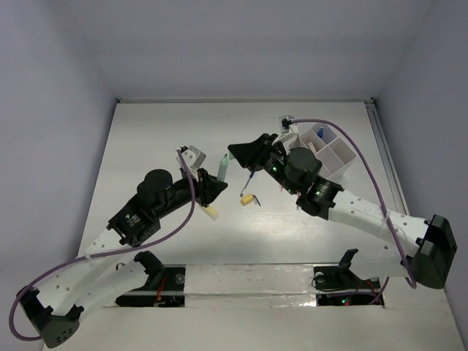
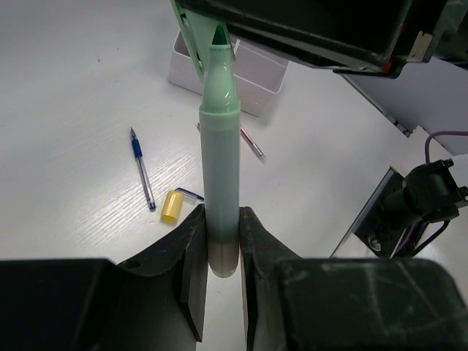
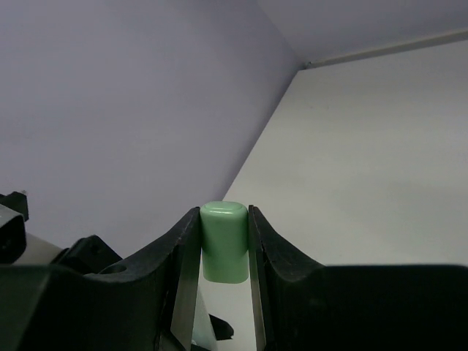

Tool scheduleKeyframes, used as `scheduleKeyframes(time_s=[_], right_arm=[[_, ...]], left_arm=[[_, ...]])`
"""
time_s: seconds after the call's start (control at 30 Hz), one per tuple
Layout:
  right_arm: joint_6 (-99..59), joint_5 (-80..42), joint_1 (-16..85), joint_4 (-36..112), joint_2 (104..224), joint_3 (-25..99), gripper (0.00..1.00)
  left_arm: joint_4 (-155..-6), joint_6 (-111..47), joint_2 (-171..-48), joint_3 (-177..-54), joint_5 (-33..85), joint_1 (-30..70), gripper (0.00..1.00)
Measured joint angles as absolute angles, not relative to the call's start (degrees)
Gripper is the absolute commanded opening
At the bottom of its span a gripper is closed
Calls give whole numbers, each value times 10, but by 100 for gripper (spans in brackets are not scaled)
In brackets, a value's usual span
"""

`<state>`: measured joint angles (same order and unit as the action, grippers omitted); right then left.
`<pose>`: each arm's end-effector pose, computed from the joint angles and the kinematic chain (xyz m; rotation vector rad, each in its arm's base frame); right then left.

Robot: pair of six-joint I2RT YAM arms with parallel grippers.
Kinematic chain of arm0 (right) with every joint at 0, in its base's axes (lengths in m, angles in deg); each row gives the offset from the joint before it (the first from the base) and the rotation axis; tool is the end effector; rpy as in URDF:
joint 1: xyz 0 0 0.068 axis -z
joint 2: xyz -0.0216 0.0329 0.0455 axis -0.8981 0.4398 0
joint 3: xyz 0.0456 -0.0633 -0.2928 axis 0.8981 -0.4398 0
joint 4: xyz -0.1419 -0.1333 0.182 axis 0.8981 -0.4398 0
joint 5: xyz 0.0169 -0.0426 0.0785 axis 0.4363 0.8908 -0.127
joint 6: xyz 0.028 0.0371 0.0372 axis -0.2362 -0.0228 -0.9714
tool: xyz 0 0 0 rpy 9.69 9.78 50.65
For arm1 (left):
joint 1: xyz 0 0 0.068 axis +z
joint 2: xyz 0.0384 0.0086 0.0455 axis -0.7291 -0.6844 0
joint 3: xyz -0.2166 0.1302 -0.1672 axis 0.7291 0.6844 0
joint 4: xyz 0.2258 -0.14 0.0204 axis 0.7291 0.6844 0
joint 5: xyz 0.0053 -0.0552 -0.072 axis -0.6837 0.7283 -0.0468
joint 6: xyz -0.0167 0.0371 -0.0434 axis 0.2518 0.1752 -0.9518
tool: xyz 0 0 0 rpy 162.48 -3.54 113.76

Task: Sort the stationery into containers
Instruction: Close the pen cap on the pen.

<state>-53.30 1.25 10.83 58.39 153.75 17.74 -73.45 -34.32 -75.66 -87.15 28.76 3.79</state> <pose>0.1862 0.2315 0.3983 0.0136 1.5934 1.1308 0.1126 -0.1166 0.3739 0.5748 1.5907 -0.9141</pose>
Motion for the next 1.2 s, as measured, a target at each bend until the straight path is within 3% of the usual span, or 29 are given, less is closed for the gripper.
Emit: scheduleKeyframes(time_s=[1.2], right_arm=[[-489,94,59,621,1583,220,3]], left_arm=[[-734,-341,-773,-871,288,42,0]])
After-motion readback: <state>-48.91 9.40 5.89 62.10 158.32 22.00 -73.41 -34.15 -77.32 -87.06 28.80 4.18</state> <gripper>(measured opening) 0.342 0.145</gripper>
